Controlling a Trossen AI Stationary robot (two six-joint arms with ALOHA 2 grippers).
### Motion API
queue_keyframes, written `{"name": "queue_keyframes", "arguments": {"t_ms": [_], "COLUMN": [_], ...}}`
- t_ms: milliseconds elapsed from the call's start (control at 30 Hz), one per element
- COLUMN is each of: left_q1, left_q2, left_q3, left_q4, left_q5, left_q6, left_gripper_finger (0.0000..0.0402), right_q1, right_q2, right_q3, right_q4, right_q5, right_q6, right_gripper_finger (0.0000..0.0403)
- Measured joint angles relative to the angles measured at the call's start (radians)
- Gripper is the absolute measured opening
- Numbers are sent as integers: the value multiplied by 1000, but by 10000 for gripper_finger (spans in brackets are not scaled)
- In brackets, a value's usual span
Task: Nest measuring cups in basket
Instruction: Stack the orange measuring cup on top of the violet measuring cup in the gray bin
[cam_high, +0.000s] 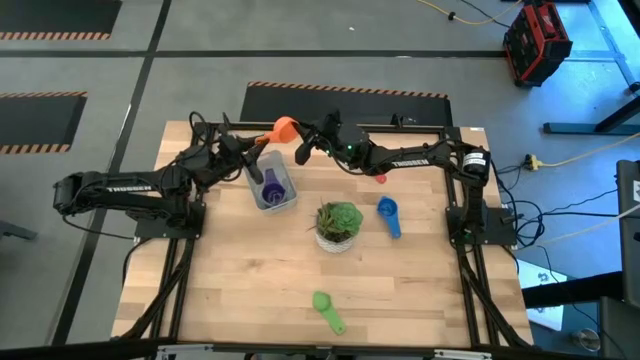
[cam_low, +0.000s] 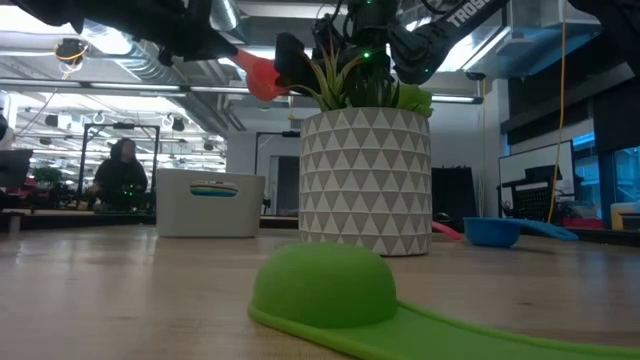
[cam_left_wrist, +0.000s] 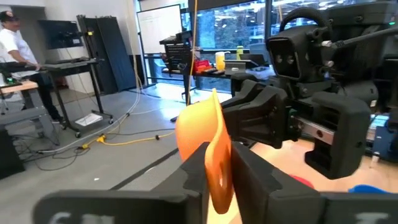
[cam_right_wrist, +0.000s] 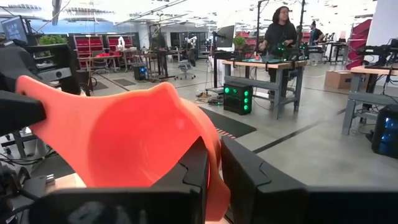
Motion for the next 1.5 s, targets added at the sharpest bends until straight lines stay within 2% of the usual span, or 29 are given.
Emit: {"name": "queue_keyframes", "arguments": {"t_ms": [200, 467, 1000, 1100, 1367, 1500], "left_q1": [-1, -1, -1, 2, 1, 0], "left_q2": [1, 1, 1, 1, 1, 1], "left_q3": [0, 0, 0, 0, 0, 0], "left_q4": [1, 0, -3, -7, -5, -4], "left_q5": [12, 22, 18, -7, 1, 3], "left_q6": [-8, -5, 6, 7, 6, 5], "left_gripper_finger": [6, 4, 2, 2, 2, 2], "right_q1": [0, 0, -2, -2, -11, -13], "right_q2": [0, 0, 0, 0, 0, 0], "right_q3": [0, 0, 0, 0, 0, 0], "right_q4": [5, 4, -1, 0, -3, -3], "right_q5": [0, 1, -17, -22, -72, -73], "right_q6": [-2, 2, 6, 6, 34, 31], "right_gripper_finger": [42, 44, 75, 88, 148, 160]}}
